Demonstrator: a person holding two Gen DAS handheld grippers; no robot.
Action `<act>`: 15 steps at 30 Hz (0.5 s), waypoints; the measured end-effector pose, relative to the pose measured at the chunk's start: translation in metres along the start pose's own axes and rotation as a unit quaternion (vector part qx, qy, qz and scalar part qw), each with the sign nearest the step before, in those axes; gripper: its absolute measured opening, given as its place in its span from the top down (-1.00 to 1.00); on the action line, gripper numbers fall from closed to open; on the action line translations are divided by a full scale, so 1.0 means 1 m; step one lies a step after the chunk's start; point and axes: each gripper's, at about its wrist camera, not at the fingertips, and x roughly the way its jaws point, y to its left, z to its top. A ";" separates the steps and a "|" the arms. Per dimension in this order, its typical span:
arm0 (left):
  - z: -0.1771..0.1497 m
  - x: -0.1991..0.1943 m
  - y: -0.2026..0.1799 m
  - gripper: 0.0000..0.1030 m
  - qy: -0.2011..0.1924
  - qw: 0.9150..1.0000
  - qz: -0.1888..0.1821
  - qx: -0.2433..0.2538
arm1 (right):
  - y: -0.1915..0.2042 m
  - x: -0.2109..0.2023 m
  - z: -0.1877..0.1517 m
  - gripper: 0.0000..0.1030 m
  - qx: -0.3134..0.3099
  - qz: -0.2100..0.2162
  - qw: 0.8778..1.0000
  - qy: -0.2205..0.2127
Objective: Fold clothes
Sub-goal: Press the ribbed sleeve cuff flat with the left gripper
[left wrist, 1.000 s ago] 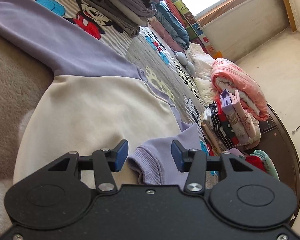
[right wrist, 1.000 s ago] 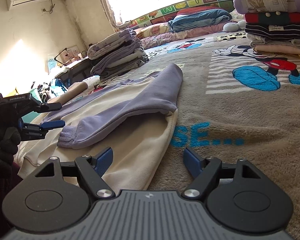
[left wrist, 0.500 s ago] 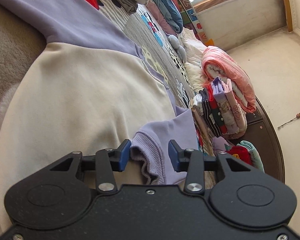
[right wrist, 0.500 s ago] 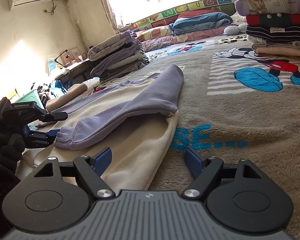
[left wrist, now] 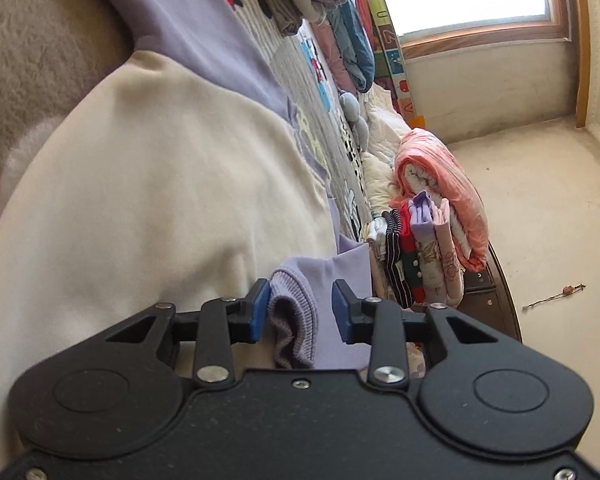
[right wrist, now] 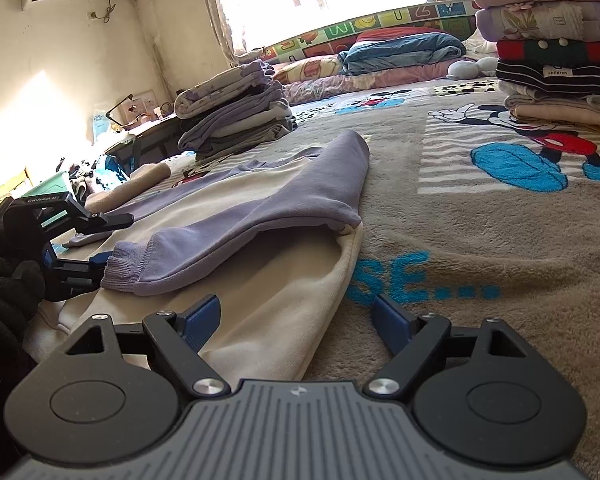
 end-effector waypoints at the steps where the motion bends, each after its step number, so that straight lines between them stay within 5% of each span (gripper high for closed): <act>1: 0.000 0.001 0.002 0.37 0.011 1.000 0.006 -0.005 | 0.001 0.000 0.000 -0.61 0.001 -0.001 1.000 0.000; 6: -0.005 -0.007 0.002 0.38 0.011 1.000 -0.015 -0.024 | 0.002 0.000 0.000 -0.62 0.002 -0.005 1.000 -0.001; 10: -0.006 -0.002 -0.014 0.38 -0.003 0.999 0.004 0.044 | 0.003 0.002 0.000 -0.66 -0.001 -0.007 1.000 -0.001; 12: -0.011 0.004 -0.022 0.48 -0.003 0.996 0.031 0.087 | 0.004 0.002 -0.001 -0.68 -0.004 -0.008 1.000 -0.001; 14: -0.017 0.010 -0.024 0.88 -0.003 0.992 0.055 0.113 | 0.004 0.003 0.000 -0.68 -0.006 -0.008 1.000 -0.001; 15: -0.021 0.012 -0.024 0.90 -0.004 0.990 0.066 0.123 | 0.005 0.003 -0.001 -0.68 -0.007 -0.009 1.000 -0.001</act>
